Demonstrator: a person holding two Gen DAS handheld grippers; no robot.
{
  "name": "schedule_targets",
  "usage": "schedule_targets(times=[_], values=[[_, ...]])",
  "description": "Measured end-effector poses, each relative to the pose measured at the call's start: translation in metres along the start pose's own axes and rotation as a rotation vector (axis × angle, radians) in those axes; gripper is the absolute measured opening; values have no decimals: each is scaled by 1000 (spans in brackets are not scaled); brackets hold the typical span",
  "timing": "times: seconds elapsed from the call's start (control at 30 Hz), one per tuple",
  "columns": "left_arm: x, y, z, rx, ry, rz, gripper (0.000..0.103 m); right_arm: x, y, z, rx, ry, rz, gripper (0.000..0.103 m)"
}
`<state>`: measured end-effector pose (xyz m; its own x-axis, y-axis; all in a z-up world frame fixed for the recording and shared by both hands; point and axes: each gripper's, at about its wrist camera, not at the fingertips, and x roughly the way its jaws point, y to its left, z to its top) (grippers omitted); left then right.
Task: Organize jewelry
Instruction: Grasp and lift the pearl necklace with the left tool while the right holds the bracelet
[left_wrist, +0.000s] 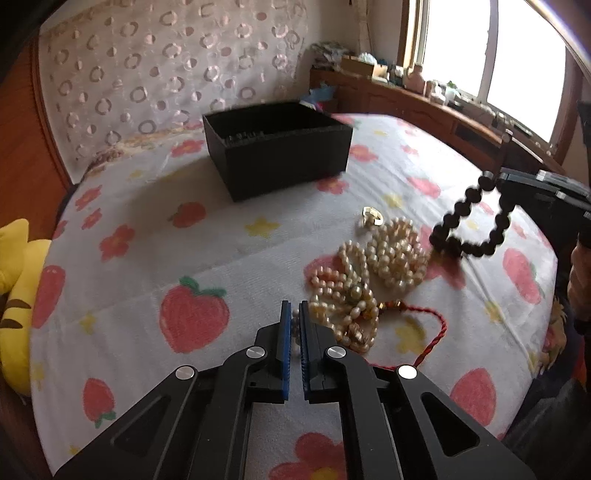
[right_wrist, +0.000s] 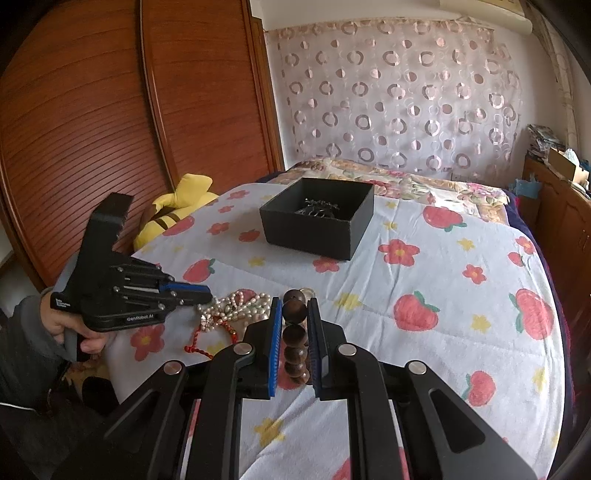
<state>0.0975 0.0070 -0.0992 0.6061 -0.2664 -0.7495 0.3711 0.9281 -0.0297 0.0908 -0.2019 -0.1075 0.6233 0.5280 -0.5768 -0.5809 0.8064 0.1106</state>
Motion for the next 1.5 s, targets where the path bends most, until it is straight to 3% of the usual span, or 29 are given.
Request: schedule_targets(times=[0.47, 1.07, 1.27, 1.5], values=[[-81, -12, 64, 12, -250, 29, 3, -15, 5, 22, -34, -52, -3, 15], [-151, -31, 157, 83, -441, 57, 3, -39, 7, 84, -98, -150, -21, 15], [-154, -34, 180, 97, -461, 89, 3, -34, 4, 109, -126, -171, -53, 15], [-126, -19, 204, 63, -429, 114, 3, -11, -10, 137, -142, -165, -77, 15]])
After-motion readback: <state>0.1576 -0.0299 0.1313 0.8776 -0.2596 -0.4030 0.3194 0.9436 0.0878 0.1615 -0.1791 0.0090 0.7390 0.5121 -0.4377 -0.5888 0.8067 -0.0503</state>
